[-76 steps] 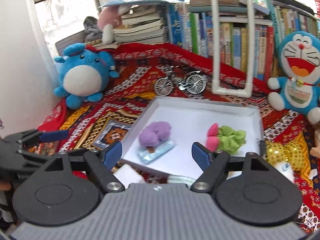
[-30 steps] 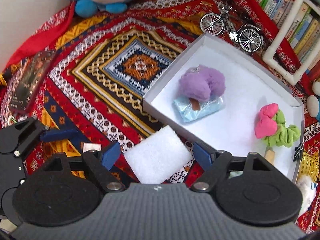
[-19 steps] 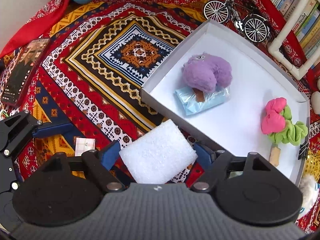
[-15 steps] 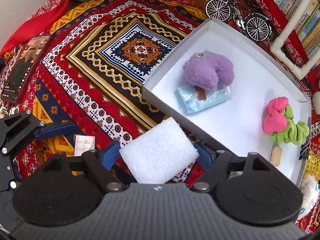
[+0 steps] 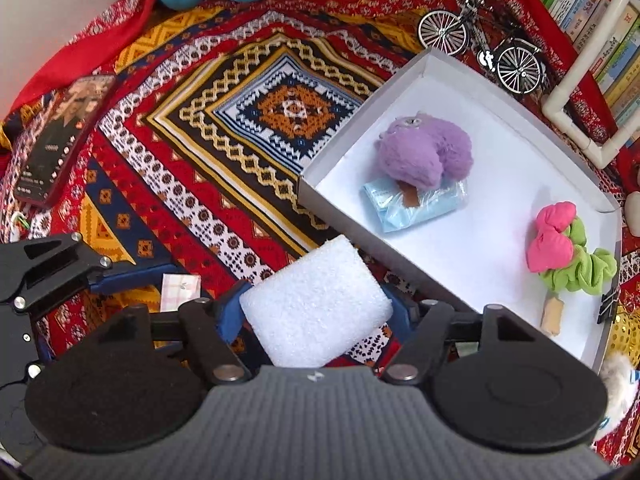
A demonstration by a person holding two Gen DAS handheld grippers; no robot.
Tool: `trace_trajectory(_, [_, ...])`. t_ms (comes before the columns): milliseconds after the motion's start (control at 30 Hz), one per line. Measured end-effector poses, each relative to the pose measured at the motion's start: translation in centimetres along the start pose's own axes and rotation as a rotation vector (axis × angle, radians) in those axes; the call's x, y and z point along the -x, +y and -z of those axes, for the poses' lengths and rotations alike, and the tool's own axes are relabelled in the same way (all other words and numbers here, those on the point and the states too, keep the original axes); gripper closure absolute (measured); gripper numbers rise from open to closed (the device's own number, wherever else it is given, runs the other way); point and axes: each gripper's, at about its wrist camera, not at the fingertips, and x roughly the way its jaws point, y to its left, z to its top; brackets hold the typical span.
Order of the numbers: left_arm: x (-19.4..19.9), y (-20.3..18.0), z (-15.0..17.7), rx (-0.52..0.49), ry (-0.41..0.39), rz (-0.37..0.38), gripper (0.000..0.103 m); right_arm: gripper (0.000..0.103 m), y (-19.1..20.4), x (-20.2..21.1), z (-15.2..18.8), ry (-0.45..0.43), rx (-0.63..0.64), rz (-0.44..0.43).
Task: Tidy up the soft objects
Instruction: 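Close the left tool on the pink-checked box while the right tool grasps the foam block, then carry the pink-checked box and foam block over the white tray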
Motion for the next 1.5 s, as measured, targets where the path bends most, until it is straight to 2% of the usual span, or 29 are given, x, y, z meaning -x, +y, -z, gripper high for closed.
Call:
trace_trajectory(367, [0.9,0.6,-1.5,0.045,-0.025,-0.003,0.057,0.031,-1.1,3.2,-0.3,-0.11,-0.055,-0.03])
trace_trajectory(567, [1.6,0.3,-3.2,0.031,-0.06,-0.008,0.057,0.031,-2.5,4.8,0.0,-0.17,-0.111,-0.051])
trace_trajectory(833, [1.2,-0.8,-6.2,0.058,-0.097,0.026,0.057,0.031,-5.9,8.0,0.9,-0.298,-0.224,-0.08])
trace_trajectory(1000, [0.6,-1.6,-8.1,0.055,-0.107,0.046,0.057,0.031,-8.6,10.0,2.2,-0.393,-0.321,-0.063])
trace_trajectory(1200, [-0.7,-1.9,-10.3,0.066,-0.083,0.078,0.057,0.031,-11.9,11.3,4.5,-0.479,-0.456,-0.03])
trace_trajectory(1500, [-3.4,-2.1,-12.6,0.077,-0.029,0.084,0.057,0.031,-15.8,10.2,7.7,-0.511,-0.594,0.013])
